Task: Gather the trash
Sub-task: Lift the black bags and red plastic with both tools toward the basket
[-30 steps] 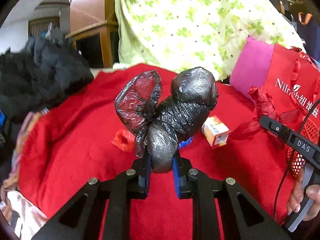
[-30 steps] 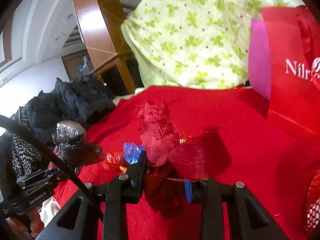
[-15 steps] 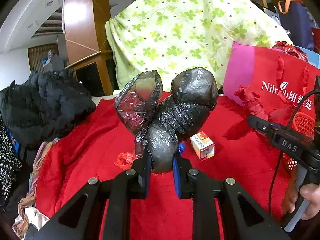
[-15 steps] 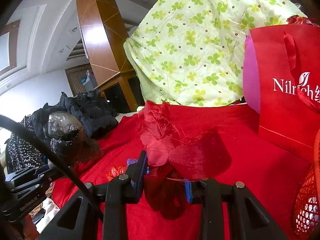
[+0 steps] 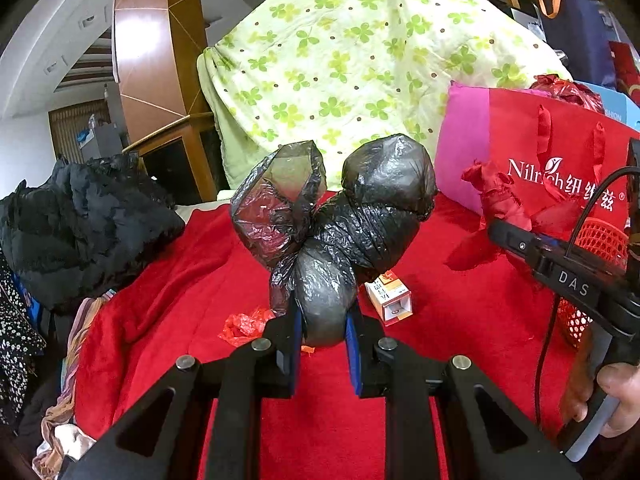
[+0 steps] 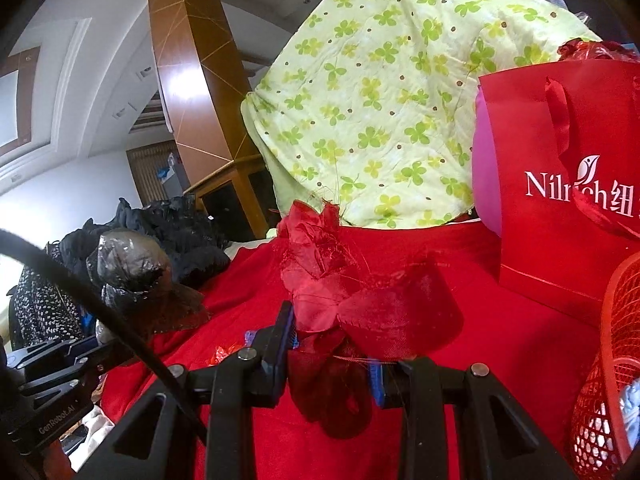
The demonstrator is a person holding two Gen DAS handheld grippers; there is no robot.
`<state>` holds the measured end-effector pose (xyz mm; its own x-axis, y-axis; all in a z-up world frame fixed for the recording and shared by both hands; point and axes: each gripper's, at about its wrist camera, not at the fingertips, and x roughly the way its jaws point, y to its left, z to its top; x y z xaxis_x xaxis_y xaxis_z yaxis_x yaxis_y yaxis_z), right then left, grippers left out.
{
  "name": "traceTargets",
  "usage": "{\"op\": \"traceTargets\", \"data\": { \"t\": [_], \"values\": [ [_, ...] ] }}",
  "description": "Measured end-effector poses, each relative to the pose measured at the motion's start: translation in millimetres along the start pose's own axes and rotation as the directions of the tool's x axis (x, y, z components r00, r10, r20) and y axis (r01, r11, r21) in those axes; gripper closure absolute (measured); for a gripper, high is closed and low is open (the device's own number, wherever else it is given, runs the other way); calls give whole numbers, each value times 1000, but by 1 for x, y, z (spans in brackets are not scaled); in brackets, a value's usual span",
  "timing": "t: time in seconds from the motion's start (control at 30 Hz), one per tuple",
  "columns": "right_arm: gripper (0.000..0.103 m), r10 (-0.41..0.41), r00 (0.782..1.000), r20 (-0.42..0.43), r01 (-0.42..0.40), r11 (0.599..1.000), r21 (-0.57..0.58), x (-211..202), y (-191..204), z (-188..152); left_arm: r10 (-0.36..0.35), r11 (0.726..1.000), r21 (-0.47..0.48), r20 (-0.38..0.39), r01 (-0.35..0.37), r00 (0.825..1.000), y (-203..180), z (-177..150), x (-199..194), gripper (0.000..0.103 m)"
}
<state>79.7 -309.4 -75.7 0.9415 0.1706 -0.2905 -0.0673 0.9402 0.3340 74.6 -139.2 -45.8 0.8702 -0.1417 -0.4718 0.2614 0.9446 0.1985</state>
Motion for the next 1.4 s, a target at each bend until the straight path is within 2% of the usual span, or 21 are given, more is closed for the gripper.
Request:
{"op": "traceTargets", "data": {
  "t": [1.4],
  "values": [
    [70,-54,997,57,54,999,7,-38,-35,9,-52,996,65,-16,53,999,-32,-4,3,82]
  ]
}}
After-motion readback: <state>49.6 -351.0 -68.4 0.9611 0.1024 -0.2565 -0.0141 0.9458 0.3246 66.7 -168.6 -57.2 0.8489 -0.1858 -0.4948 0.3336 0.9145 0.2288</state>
